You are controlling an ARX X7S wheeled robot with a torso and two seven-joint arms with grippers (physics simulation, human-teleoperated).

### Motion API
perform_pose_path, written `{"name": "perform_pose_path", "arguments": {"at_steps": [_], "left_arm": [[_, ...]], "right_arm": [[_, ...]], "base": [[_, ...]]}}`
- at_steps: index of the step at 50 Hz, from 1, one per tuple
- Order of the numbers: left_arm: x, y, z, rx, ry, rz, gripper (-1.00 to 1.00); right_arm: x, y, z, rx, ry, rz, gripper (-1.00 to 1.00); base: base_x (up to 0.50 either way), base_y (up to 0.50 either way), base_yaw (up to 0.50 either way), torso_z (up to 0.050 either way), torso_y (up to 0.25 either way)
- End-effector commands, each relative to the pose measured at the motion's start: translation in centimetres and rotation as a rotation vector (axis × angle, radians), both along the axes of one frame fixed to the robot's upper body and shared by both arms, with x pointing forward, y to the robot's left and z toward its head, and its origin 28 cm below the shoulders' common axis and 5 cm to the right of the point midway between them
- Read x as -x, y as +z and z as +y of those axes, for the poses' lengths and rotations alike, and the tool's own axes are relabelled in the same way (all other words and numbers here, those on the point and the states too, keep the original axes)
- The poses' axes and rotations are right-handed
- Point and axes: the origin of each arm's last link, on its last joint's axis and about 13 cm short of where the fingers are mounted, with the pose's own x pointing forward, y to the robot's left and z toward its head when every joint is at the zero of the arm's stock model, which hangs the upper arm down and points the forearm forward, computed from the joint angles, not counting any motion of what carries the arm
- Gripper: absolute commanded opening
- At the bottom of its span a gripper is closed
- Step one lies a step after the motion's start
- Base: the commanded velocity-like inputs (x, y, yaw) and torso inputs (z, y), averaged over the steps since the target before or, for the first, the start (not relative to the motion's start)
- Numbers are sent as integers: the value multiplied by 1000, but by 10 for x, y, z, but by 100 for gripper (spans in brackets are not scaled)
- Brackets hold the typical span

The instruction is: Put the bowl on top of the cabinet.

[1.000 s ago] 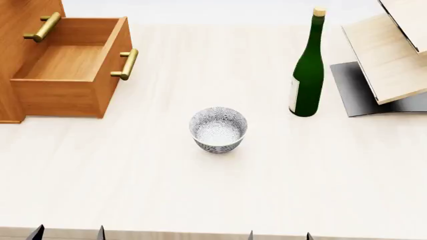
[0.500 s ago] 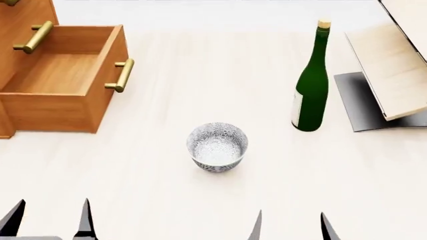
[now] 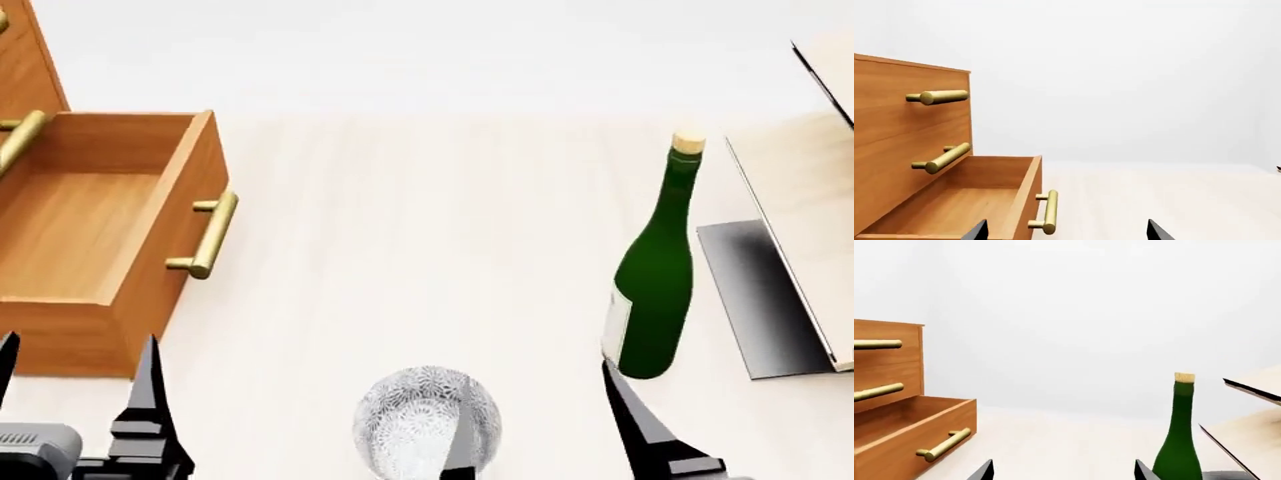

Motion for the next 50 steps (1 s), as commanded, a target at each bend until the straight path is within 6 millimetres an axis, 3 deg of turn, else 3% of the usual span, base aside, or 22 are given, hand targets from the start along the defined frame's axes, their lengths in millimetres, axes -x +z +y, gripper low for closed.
{"name": "perform_pose_path", "arguments": {"at_steps": [1,35,50], "left_arm": [[3,9,0,-5,-14,-21,100],[5,8,1,6,-58,-49,100],[5,10,4,49,-77,-28,100]], "right_arm": [[11,14,3,6,96,-38,100],[20,21,2,20,117,-105,100],[21,20,2,38,95,-114,100]], "base": [[500,0,0,0,0],[500,0,0,0,1],[61,0,0,46,0]]}}
